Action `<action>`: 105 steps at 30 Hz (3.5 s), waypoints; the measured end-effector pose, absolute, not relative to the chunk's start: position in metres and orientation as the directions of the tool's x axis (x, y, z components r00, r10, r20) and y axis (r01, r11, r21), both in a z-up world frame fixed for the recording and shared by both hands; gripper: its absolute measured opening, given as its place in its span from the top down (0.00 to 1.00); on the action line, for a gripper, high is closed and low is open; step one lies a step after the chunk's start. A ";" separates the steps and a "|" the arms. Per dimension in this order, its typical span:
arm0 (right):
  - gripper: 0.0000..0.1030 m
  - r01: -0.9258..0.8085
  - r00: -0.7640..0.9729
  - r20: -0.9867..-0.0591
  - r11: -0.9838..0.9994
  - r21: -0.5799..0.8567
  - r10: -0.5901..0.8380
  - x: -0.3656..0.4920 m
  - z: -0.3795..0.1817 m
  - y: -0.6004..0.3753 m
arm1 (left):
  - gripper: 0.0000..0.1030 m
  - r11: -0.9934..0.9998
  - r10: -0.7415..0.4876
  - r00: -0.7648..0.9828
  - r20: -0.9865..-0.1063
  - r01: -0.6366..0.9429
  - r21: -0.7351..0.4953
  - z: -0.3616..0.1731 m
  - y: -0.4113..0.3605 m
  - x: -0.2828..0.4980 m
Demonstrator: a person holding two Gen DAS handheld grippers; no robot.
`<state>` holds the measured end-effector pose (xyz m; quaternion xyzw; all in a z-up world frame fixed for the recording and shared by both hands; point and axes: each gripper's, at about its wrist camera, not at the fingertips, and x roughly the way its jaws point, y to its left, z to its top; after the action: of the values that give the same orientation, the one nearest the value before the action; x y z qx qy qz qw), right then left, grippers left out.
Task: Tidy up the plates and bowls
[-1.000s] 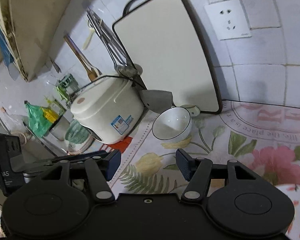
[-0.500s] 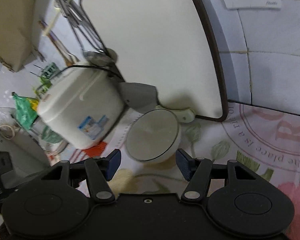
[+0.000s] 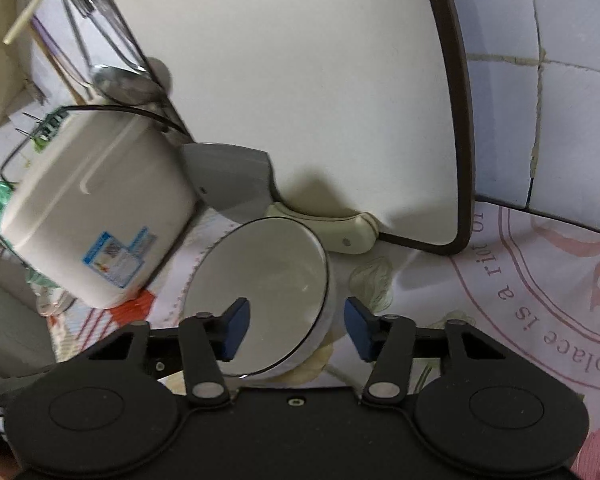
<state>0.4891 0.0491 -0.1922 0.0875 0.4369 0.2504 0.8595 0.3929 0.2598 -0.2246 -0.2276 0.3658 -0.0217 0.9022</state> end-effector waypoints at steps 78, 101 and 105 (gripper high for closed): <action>0.80 -0.305 0.690 -0.686 0.952 0.014 0.231 0.236 -0.162 -0.012 | 0.78 0.940 -0.263 0.505 -0.822 -0.060 -0.337 -0.165 0.114 0.252; 0.79 -0.300 0.765 -0.600 0.954 -0.008 0.235 0.196 -0.130 -0.016 | 0.75 0.947 -0.252 0.523 -0.814 -0.041 -0.319 -0.143 0.115 0.229; 0.79 -0.300 0.776 -0.579 0.954 0.010 0.249 0.181 -0.114 -0.022 | 0.75 0.950 -0.249 0.539 -0.805 -0.024 -0.310 -0.130 0.113 0.216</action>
<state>0.1808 -0.0219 -0.1137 -0.0416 0.3013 0.1458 0.9414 0.2161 0.1127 -0.1300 -0.1435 0.4758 -0.0651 0.8653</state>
